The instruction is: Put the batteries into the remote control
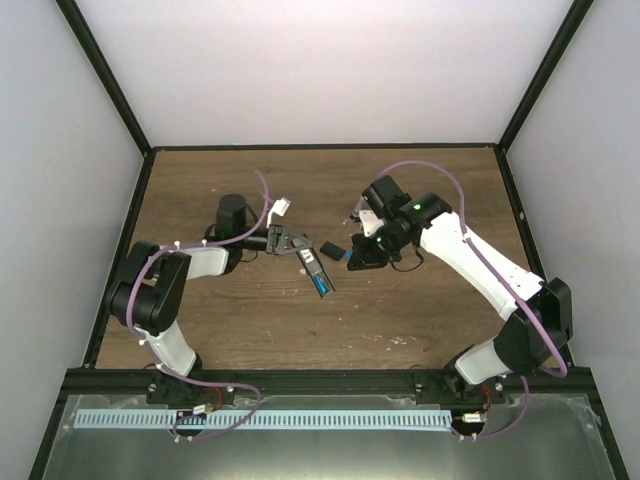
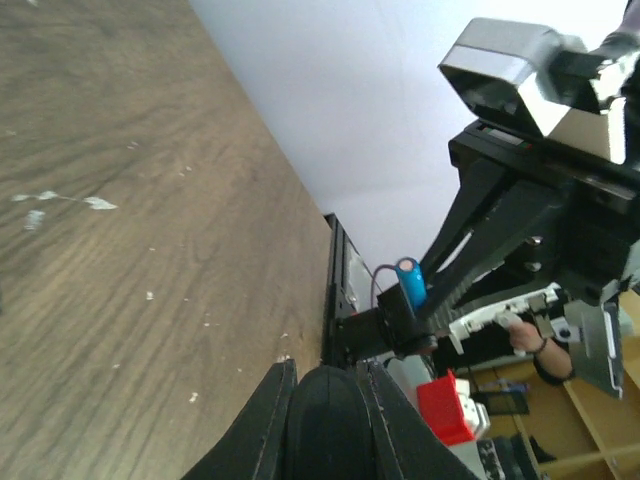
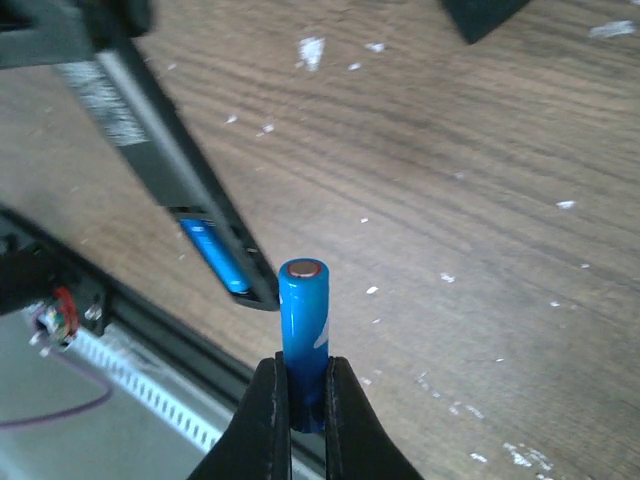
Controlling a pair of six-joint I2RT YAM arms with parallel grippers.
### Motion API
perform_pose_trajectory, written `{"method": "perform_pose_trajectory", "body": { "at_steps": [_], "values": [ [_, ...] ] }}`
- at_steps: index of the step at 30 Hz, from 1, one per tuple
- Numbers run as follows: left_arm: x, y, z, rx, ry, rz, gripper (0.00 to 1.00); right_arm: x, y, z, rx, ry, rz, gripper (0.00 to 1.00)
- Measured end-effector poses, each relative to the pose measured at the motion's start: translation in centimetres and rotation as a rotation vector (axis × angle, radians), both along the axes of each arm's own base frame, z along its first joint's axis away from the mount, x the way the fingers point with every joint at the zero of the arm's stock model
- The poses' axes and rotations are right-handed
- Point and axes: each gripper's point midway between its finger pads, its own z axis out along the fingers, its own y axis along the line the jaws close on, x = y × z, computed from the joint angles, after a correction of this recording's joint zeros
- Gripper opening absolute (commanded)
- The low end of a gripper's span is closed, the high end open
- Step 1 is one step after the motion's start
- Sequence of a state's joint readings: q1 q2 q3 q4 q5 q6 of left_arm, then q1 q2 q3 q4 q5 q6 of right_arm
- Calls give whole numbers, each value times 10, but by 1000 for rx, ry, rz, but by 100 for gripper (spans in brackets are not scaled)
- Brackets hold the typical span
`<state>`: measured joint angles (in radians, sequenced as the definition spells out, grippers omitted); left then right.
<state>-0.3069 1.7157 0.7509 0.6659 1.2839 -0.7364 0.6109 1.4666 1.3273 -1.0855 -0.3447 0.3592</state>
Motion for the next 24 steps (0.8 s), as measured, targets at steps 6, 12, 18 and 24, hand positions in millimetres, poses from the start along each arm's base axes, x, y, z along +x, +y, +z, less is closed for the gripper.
{"method": "perform_pose_trajectory", "body": {
  "at_steps": [6, 12, 18, 24],
  "values": [
    [-10, -16, 4, -13, 6, -72, 0, -23, 18, 17, 56, 49, 104, 1],
    [-6, -21, 2, 1, 74, -62, 0, -40, 34, 6, 41, 104, 181, 1],
    [5, -25, 8, 27, 119, -44, 0, -44, 37, 4, 36, 111, 194, 1],
    [4, -30, 8, 69, 150, -55, 0, -43, 38, -3, 20, 132, 195, 2]
  ]
}}
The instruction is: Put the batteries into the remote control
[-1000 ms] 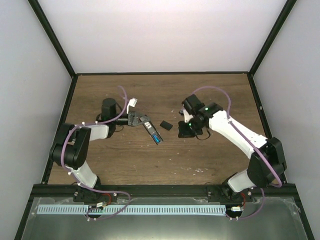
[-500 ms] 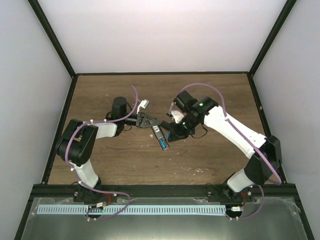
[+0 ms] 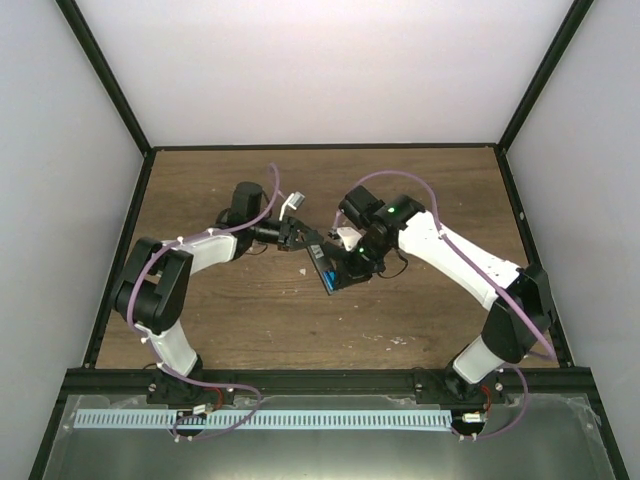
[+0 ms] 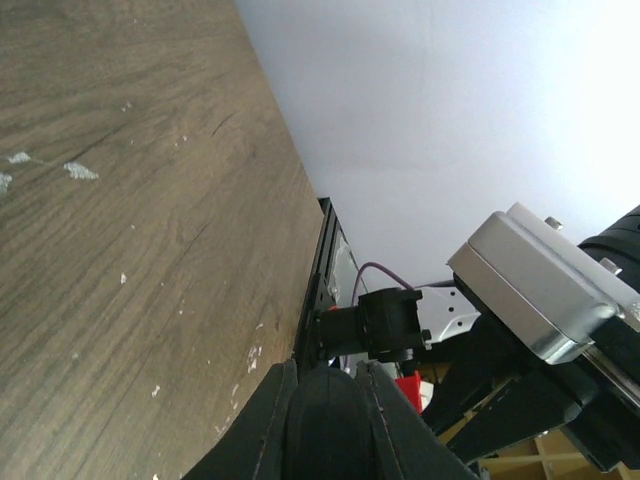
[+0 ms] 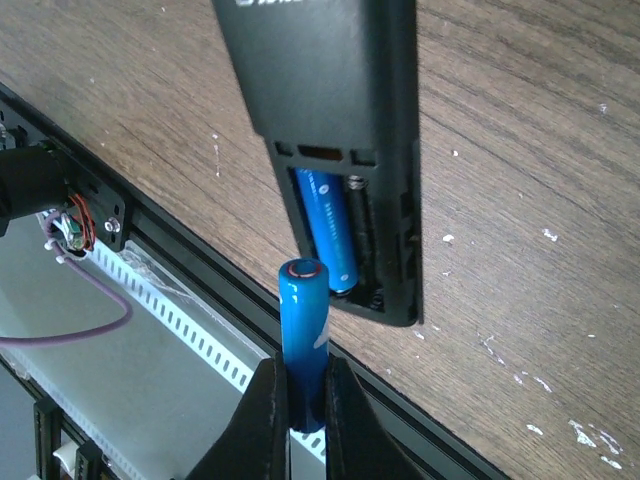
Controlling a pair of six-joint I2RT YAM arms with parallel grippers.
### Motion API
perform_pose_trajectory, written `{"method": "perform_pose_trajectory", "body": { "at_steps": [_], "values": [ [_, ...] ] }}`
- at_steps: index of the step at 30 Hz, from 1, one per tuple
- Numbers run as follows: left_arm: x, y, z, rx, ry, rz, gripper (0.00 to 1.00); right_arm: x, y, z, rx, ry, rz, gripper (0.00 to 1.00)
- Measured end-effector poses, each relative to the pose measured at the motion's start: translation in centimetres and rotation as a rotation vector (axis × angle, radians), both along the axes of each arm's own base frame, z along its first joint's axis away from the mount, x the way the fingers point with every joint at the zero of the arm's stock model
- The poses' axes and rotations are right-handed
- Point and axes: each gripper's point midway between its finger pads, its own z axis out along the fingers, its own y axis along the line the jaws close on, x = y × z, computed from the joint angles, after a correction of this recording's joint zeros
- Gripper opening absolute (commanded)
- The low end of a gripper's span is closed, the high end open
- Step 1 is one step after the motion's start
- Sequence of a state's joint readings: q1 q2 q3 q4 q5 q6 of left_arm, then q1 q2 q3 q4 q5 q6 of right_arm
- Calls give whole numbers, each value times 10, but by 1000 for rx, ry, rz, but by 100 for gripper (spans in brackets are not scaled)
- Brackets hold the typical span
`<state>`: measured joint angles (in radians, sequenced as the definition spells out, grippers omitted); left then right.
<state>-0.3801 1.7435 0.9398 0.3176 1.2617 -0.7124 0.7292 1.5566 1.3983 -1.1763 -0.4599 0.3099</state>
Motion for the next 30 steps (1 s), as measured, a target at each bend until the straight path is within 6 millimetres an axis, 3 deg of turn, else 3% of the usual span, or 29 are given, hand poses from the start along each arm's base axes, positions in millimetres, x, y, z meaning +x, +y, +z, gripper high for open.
{"method": "perform_pose_trajectory", "body": {
  "at_steps": [10, 30],
  "values": [
    [-10, -2, -7, 29, 57, -17, 0, 1, -2, -8, -32, 21, -3, 3],
    [-4, -4, -3, 29, 68, 14, 0, -6, -1, -20, -76, 94, 11, 5]
  ]
}}
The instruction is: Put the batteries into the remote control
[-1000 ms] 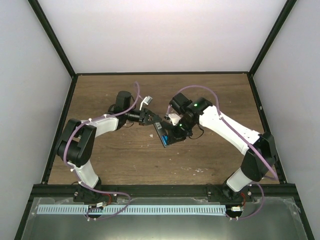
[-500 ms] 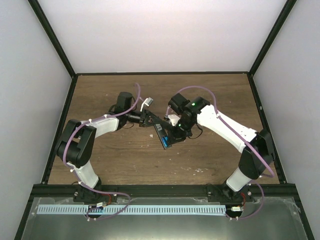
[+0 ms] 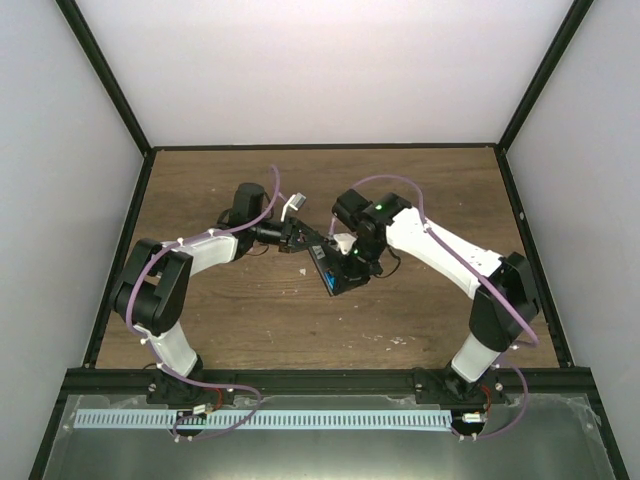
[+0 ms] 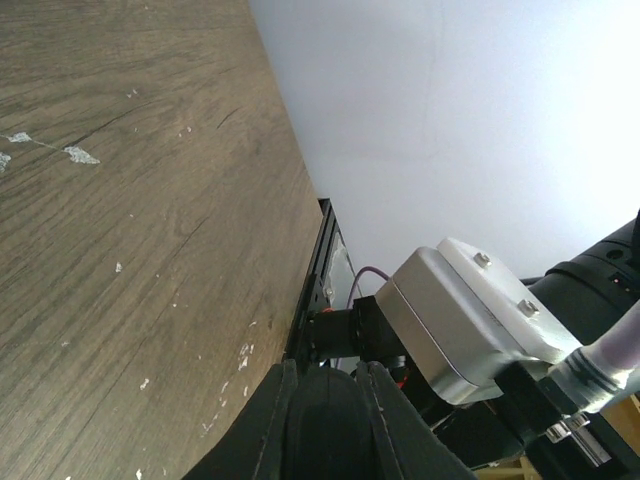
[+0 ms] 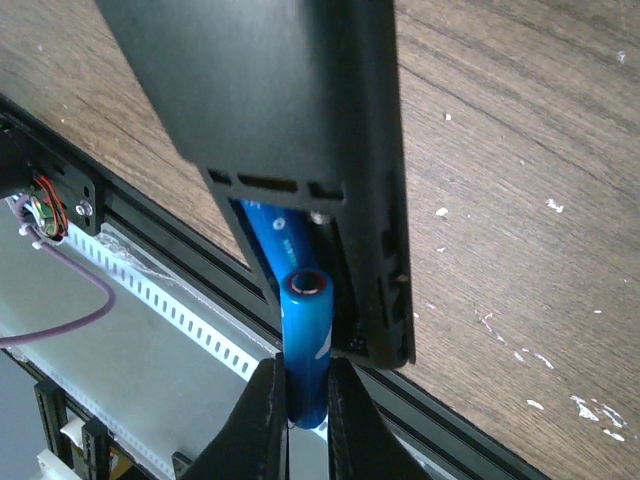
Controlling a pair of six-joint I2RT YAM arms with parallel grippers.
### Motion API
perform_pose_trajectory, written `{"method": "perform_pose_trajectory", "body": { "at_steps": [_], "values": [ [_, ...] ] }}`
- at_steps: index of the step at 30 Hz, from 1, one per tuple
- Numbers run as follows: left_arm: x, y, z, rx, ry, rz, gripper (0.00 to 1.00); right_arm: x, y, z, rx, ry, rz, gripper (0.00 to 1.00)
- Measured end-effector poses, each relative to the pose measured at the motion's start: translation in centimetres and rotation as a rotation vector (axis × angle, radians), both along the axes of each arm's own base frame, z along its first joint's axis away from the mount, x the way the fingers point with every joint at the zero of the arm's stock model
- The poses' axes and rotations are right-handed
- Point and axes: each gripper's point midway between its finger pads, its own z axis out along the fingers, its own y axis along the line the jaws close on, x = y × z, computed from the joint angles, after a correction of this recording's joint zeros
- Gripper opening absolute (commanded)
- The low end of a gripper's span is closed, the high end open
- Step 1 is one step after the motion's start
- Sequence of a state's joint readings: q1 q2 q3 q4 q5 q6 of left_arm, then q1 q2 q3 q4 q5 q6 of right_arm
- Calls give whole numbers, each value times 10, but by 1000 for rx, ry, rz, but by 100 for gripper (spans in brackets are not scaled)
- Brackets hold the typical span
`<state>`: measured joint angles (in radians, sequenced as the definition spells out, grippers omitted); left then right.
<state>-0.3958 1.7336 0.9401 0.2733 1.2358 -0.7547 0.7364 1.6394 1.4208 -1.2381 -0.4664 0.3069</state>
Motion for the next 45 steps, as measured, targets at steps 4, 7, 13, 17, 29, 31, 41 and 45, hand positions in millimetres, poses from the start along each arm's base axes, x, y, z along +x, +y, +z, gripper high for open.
{"method": "perform_pose_trajectory", "body": {
  "at_steps": [4, 7, 13, 17, 29, 31, 41, 45],
  "values": [
    [-1, 0, 1, -3, 3, -4, 0, 6, 2, -1, -15, -8, -1, 5],
    [-2, 0, 1, -5, 6, -8, 0, 9, 3, 0, -18, -20, -3, 5],
    [-3, 0, 1, -7, 9, -13, 0, 14, 3, 4, -26, -40, -4, 5],
    [-3, -1, 2, -9, 10, -18, 0, 12, 2, 5, -32, -37, 0, 5],
    [-6, 0, 0, -6, 22, -26, 0, 7, 1, 8, -31, -16, 20, 5],
    [-6, 0, 0, -5, 25, -26, 0, 6, 0, 8, -35, -10, 20, 5],
    [-7, 0, -1, -2, 33, -26, 0, 4, 0, 4, -41, 12, 24, 5],
    [-7, 0, 0, -3, 32, -28, 0, 4, 0, 1, -50, 16, 24, 5]
  ]
}}
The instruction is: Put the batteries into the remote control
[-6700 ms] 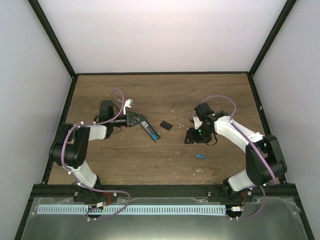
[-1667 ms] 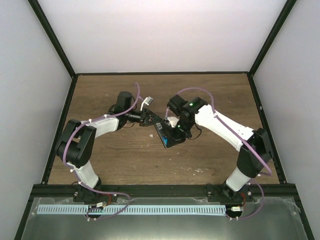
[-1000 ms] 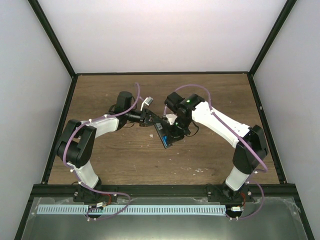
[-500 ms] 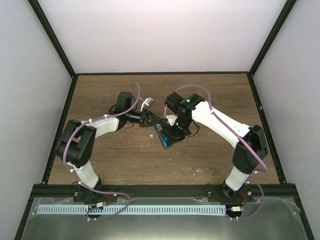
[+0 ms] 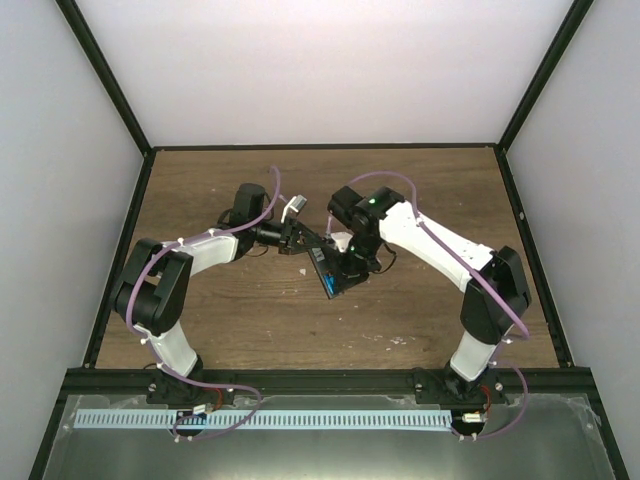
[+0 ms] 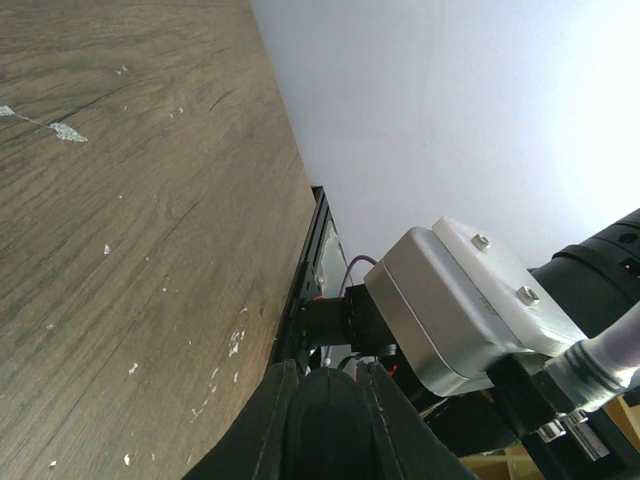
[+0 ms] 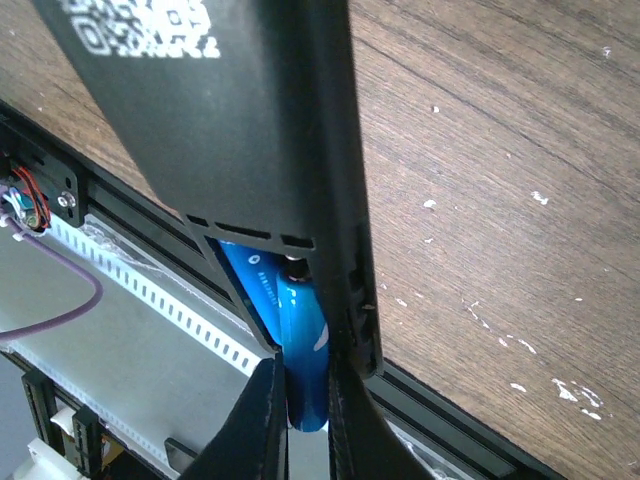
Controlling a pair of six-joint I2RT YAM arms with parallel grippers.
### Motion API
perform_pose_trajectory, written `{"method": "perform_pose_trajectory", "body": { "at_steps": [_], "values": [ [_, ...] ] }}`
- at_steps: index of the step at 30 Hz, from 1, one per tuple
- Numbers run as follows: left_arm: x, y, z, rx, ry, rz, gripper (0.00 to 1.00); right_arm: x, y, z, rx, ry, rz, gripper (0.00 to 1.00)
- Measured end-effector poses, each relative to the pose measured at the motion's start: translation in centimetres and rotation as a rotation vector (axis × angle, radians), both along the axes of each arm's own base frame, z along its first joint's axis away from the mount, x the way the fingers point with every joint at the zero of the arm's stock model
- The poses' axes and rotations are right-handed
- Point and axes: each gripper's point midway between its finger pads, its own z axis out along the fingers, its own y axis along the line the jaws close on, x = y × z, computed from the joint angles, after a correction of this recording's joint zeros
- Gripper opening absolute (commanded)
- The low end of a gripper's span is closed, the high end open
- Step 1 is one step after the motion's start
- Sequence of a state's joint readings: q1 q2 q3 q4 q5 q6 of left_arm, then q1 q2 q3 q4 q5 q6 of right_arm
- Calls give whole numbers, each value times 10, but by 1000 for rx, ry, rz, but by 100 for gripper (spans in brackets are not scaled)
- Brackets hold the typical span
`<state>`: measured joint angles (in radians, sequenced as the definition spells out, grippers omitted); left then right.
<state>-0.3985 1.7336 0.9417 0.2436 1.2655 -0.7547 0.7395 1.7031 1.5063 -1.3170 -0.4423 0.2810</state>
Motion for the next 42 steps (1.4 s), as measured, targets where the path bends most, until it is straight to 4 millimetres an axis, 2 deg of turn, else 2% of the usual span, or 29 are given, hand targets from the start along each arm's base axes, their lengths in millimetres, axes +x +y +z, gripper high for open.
{"method": "perform_pose_trajectory", "body": {
  "at_steps": [16, 24, 31, 42],
  "values": [
    [2, -1, 1, 2, -10, 4, 0, 12, -1, -1, -50, -34, -4, 7],
    [2, -1, 2, 4, -12, 0, 0, 12, -1, -3, -56, -31, -4, 13],
    [0, -1, 3, 2, -5, -8, 0, 14, -1, -1, -56, -39, -8, 24],
    [-6, -2, 8, -15, 17, -44, 0, 34, 7, 27, 1, -168, -20, 48]
  ]
}}
